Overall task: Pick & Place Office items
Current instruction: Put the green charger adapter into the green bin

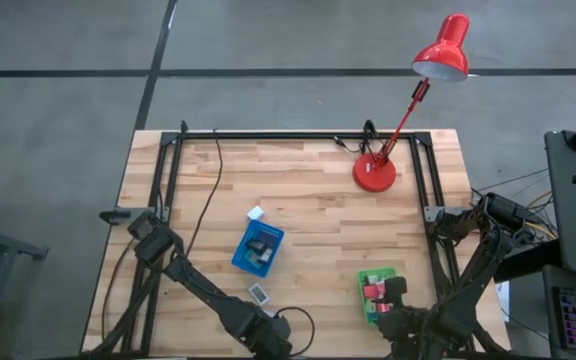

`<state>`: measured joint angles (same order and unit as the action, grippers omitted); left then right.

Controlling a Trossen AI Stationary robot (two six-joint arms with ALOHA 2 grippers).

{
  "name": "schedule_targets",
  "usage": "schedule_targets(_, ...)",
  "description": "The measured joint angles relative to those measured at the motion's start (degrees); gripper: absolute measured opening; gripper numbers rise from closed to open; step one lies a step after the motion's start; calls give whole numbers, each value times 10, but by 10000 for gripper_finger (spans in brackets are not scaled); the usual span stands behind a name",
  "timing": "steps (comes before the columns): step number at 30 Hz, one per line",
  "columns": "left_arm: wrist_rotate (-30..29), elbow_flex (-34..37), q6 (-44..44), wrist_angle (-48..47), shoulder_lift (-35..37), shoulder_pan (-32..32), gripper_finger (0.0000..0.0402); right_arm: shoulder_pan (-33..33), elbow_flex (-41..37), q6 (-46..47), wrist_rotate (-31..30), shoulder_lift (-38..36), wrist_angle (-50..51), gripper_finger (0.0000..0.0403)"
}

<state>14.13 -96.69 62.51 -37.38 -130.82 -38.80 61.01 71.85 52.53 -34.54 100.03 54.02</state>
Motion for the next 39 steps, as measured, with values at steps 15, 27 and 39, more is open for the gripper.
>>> schedule_targets(15, -117, -4, -24, -79, 45, -24, 122, 0, 0, 0, -15, 0, -5, 233)
schedule_targets(27, -205, -31, -105, -90, 51, -29, 122, 5, -12, 15, -61, 0, -20, 233)
schedule_targets(39, -405, -33, -247, -56, 81, -22, 122, 23, -20, 18, -173, 0, -41, 233)
